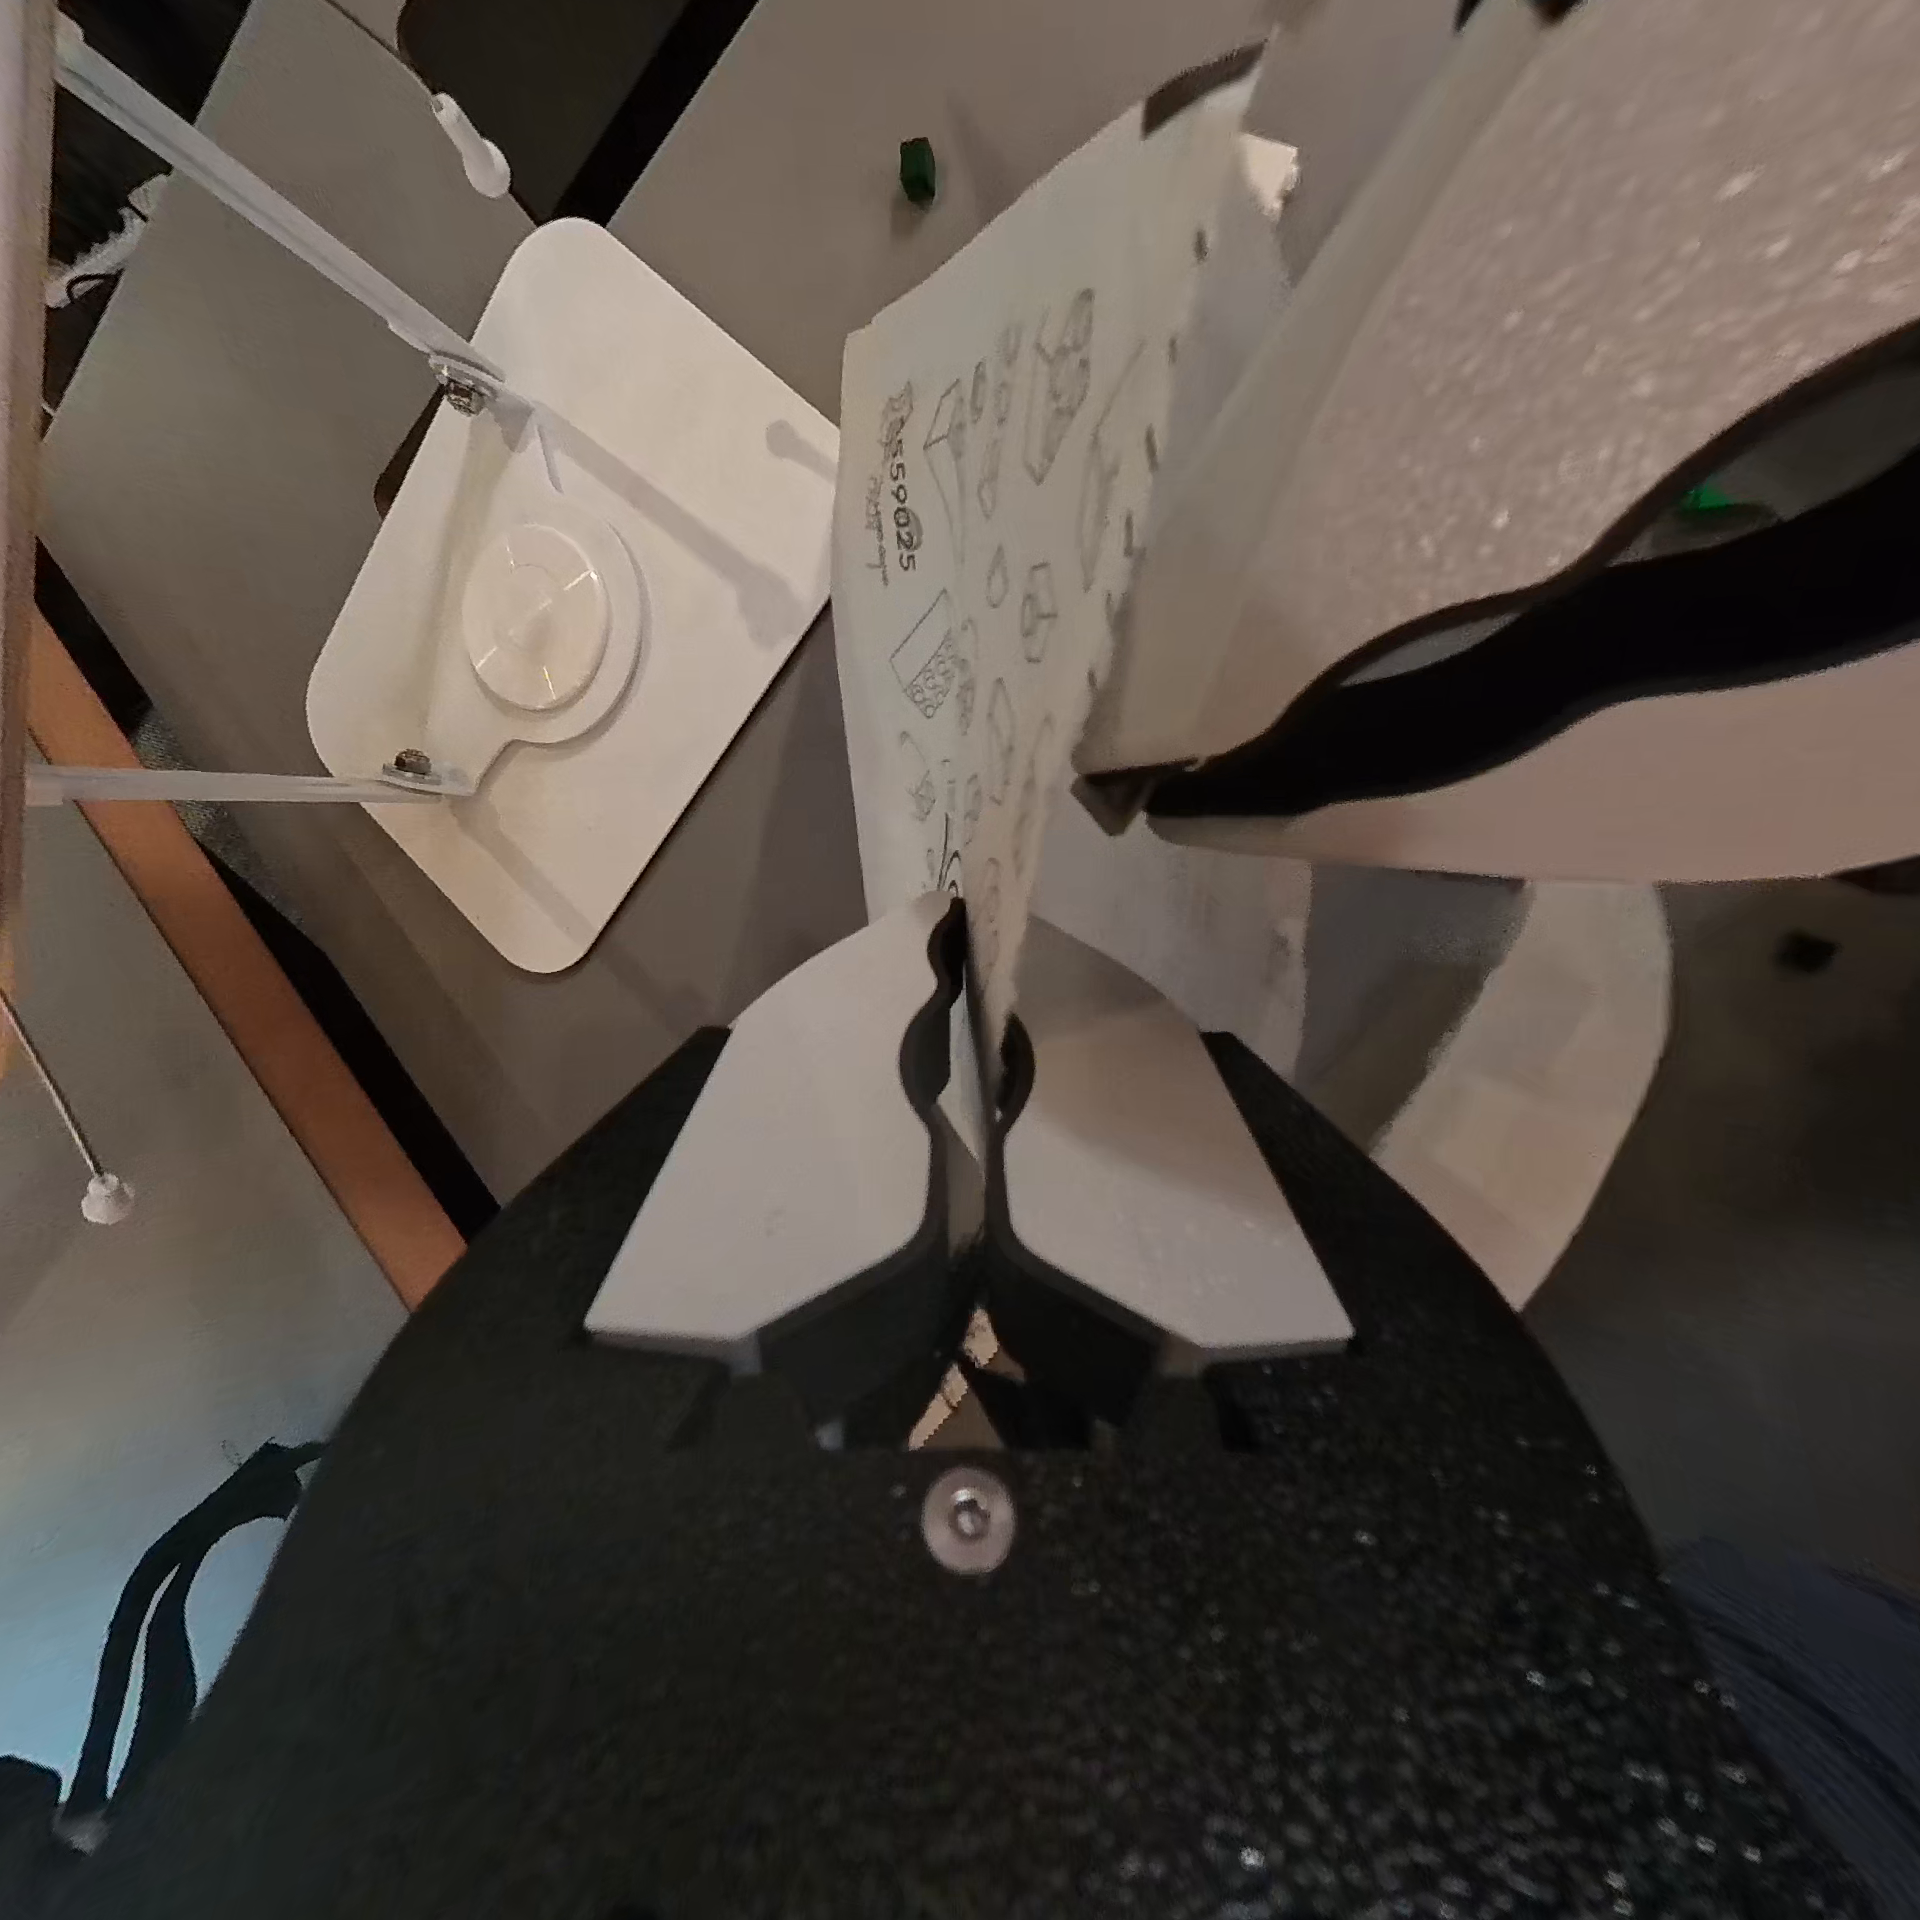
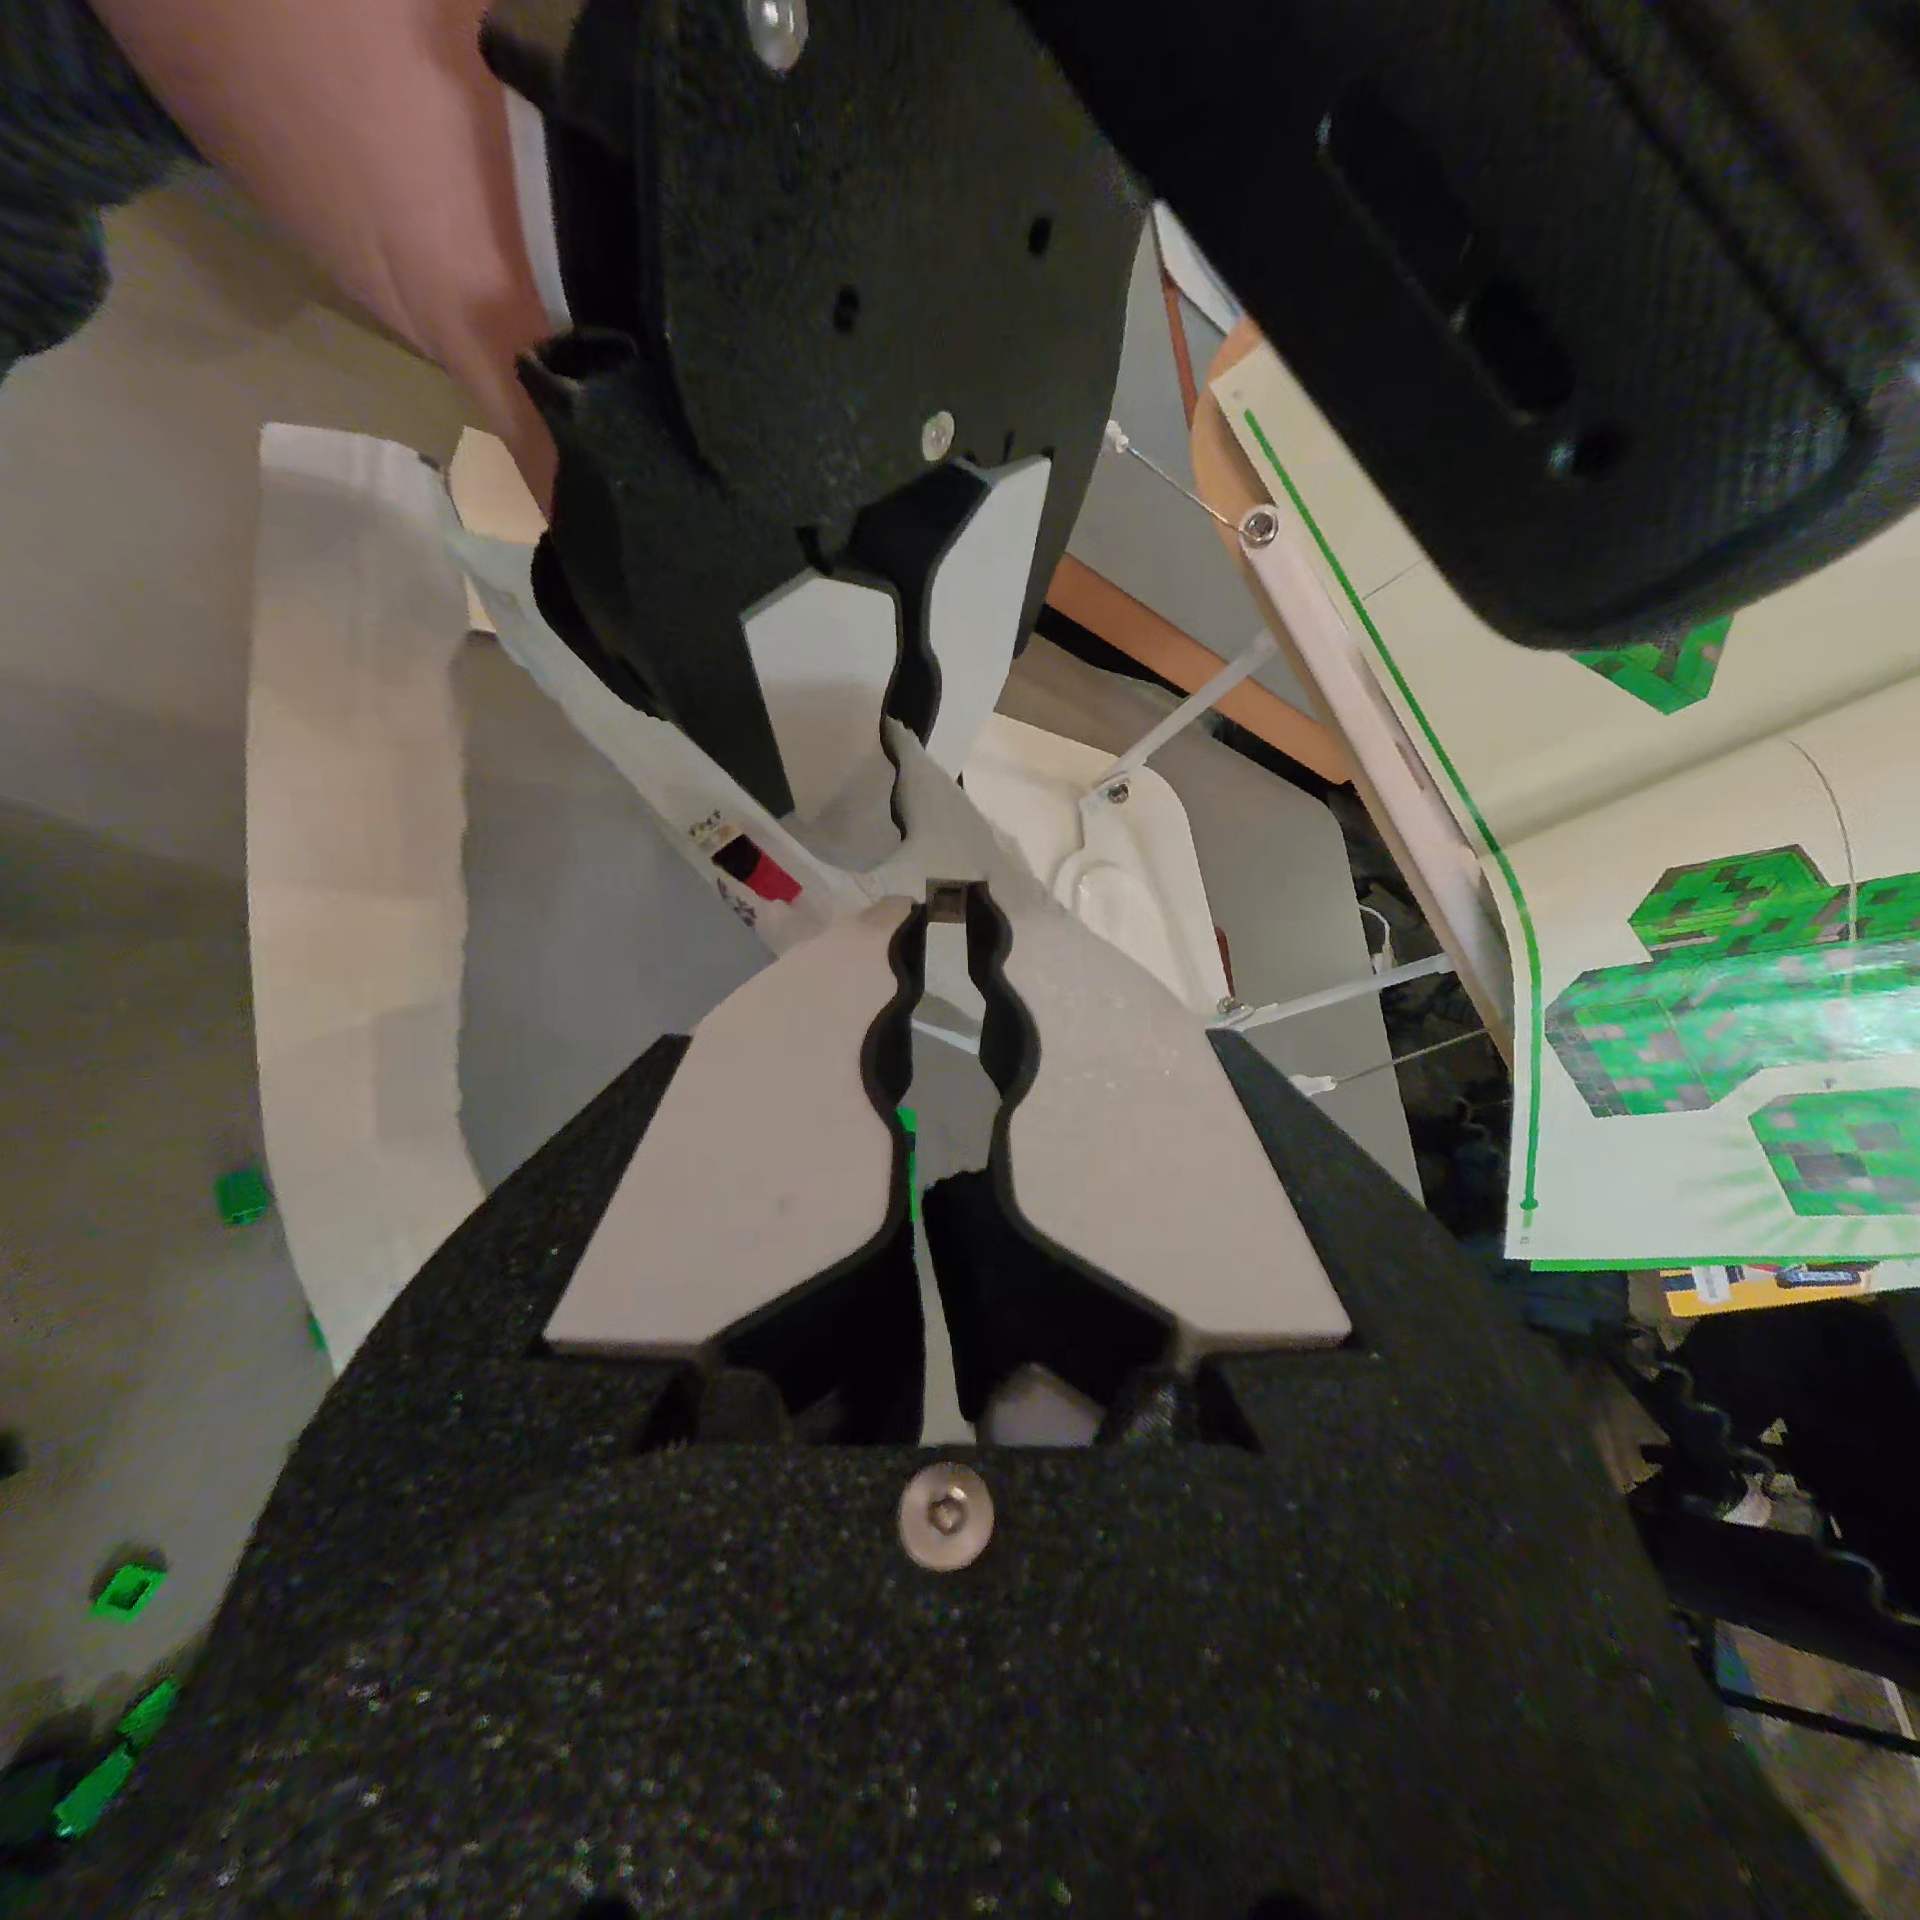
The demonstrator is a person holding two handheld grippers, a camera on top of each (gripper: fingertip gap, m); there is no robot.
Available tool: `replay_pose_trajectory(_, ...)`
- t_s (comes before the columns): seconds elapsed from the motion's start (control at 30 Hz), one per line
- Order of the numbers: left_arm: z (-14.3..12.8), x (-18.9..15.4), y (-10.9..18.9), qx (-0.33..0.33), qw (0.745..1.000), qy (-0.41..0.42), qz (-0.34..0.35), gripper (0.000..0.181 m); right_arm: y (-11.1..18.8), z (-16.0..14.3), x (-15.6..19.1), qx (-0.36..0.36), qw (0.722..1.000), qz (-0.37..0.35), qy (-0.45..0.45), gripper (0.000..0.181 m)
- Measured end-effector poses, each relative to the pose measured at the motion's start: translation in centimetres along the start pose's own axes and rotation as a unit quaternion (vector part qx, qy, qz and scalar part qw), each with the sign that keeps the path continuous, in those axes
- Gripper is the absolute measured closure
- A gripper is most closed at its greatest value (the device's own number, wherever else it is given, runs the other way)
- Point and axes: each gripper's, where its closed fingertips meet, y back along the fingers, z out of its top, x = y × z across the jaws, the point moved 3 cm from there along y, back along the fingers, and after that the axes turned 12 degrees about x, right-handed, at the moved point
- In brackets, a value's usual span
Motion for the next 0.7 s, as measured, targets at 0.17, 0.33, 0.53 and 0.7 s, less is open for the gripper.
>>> replay_pose_trajectory(0.17,0.1,-0.1,0.0,0.002,1.000,-0.003,0.002,0.181,-0.2,-0.2,0.1,0.008,1.000,0.003,-0.002,0.174)
replay_pose_trajectory(0.33,-0.1,-0.1,0.0,0.004,1.000,-0.002,0.000,0.181,-0.1,-0.2,0.3,0.006,1.000,0.023,-0.012,0.163)
replay_pose_trajectory(0.53,-0.1,0.0,-0.1,0.006,1.000,-0.001,0.000,0.181,0.2,0.0,0.5,0.001,0.999,0.042,-0.016,0.160)
replay_pose_trajectory(0.7,-0.3,0.1,-0.3,0.011,1.000,0.000,-0.002,0.181,4.2,0.6,-0.6,-0.042,0.998,0.044,-0.034,0.161)
